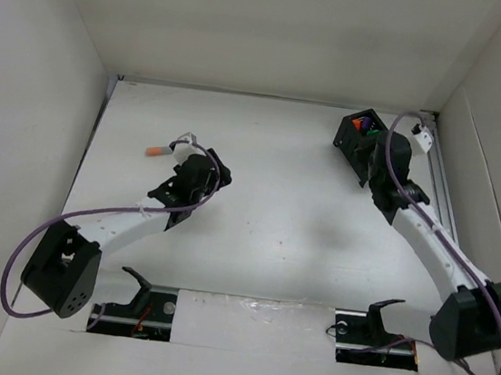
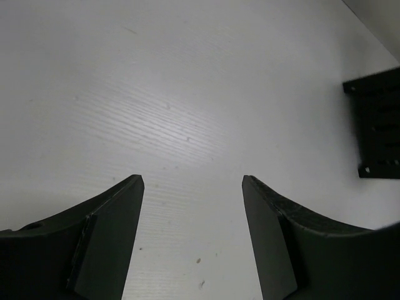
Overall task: Sort the stationery into containers
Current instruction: Place the pen in the storage box, then pick up the pen from the center of the board.
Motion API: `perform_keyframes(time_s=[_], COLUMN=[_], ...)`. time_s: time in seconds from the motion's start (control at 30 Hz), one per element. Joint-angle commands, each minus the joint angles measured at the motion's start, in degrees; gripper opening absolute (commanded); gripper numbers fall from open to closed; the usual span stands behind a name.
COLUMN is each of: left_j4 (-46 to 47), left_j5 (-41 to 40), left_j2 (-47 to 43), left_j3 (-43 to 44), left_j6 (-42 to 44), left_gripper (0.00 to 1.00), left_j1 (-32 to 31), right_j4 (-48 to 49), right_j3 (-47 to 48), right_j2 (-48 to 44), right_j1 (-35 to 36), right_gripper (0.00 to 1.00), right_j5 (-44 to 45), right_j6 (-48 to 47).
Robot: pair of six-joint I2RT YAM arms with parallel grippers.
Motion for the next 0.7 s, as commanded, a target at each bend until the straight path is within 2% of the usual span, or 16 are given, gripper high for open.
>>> perform_keyframes(time_s=[0.0, 0.1, 0.2, 0.23, 0.33, 0.37, 0.47, 0.53, 0.67], left_j4=[-9.9, -18.5, -22.5, -22.5, -23.1, -21.9, -20.9, -20.1, -19.4], left_j5=[-12.6, -16.5, -15.4, -14.5, -12.6, -12.0, -9.0, -7.7, -8.9], left_j2=[1.7, 6.0, 10.8, 11.8, 15.1, 15.9, 16.6, 18.5, 21.8], left_j3=[7.2, 13.0, 17.5, 18.3, 19.6, 19.6, 20.2, 20.2, 22.3], left_j6=[-10.0, -15.7, -17.2, -17.9, -19.6, -20.4, -20.9, -20.9, -22.4], left_gripper=[0.6, 0.59, 0.59, 0.59, 0.58, 0.58, 0.58, 0.57, 0.55], left_j1=[0.1, 0.6, 4.1, 5.2, 9.9, 11.0, 16.0, 18.9, 20.8], right_j4=[9.6, 10.5, 10.5, 10.5, 10.5, 10.5, 8.9, 7.6, 7.6], right_j3=[-7.4, -10.4, -11.1, -12.1, -12.8, -12.8, -11.6, -10.9, -8.8], right_j2=[-5.6, -6.2, -6.9, -6.9, -8.9, -9.7, -10.2, -10.2, -10.2], right_j1=[1.8, 3.5, 4.0, 4.5, 5.1, 5.1, 5.1, 4.1, 4.1], right_gripper=[0.0, 0.0, 0.0, 0.1, 0.26, 0.36, 0.5, 0.53, 0.56], right_j5=[-11.6, -18.3, -24.0, -25.3, -27.8, -27.8, -30.2, -33.9, -41.4], right_j6=[2.0, 2.0, 2.0, 2.0, 2.0, 1.5, 0.5, 0.5, 0.5])
